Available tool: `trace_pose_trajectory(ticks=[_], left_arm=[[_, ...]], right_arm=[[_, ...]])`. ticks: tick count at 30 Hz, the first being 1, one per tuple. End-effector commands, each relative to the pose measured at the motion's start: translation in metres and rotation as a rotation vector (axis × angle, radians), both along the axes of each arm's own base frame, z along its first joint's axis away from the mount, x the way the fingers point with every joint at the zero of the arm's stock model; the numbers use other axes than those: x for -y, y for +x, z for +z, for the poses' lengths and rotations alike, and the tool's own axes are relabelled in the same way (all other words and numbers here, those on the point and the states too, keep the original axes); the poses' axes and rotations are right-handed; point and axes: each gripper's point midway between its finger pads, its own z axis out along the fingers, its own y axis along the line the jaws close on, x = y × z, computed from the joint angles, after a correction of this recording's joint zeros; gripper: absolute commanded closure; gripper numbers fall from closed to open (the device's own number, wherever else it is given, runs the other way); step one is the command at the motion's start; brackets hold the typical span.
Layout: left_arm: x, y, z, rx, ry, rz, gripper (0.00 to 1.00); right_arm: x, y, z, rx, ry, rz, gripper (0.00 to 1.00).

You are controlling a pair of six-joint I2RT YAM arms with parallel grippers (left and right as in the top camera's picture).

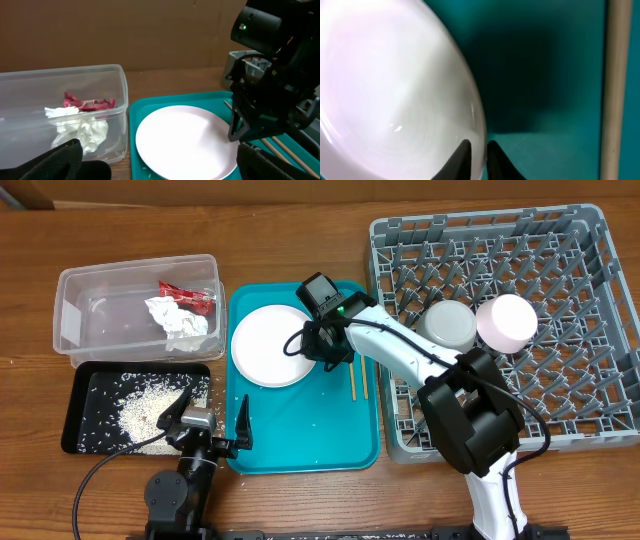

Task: Sort waste into correct bins and load items into the dishwasher
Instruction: 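Grasp the white plate edge and lift it toward the rack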

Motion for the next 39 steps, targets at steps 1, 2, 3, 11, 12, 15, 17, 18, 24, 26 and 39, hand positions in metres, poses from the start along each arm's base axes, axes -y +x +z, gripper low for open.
trace_pose_trajectory(ticks=[1,2,3,11,12,15,17,18,24,26,39], left_arm=[[0.000,0.000,0.000,-0.001,-0.014,0.001,0.00],[0.000,0.000,0.000,-0.001,-0.014,0.001,0.00],[0.000,0.000,0.000,-0.001,-0.014,0.001,0.00],[0.000,0.000,0.000,-0.001,-0.014,0.001,0.00],[0.000,0.000,0.000,-0.001,-0.014,0.001,0.00],[0.000,0.000,0.000,-0.001,-0.014,0.001,0.00],[0.000,0.000,0.000,-0.001,-0.014,0.001,0.00],[0.000,0.000,0.000,-0.001,-0.014,0.001,0.00],[0.000,0.000,0.000,-0.001,-0.014,0.001,0.00],[0.000,0.000,0.000,-0.001,-0.014,0.001,0.00],[0.000,0.000,0.000,-0.001,-0.014,0.001,0.00]], right_arm=[[0.004,0.002,-0.004,-0.012,-0.007,-0.012,0.91],[0.005,0.001,-0.004,-0.016,-0.010,-0.011,0.96],[0.006,0.000,-0.004,-0.019,-0.015,-0.012,0.96],[0.037,0.027,0.060,0.142,-0.091,-0.055,0.96],[0.037,0.029,0.071,0.167,-0.078,-0.046,0.96],[0.037,0.030,0.098,0.227,-0.055,-0.007,0.96],[0.043,0.027,0.106,0.247,-0.091,0.004,0.96],[0.049,0.028,0.111,0.267,-0.122,-0.009,0.96],[0.072,0.039,0.162,0.440,-0.194,-0.029,0.96],[0.083,0.039,0.178,0.492,-0.241,-0.029,0.96],[0.253,0.037,0.311,0.847,-1.015,-0.452,0.96]])
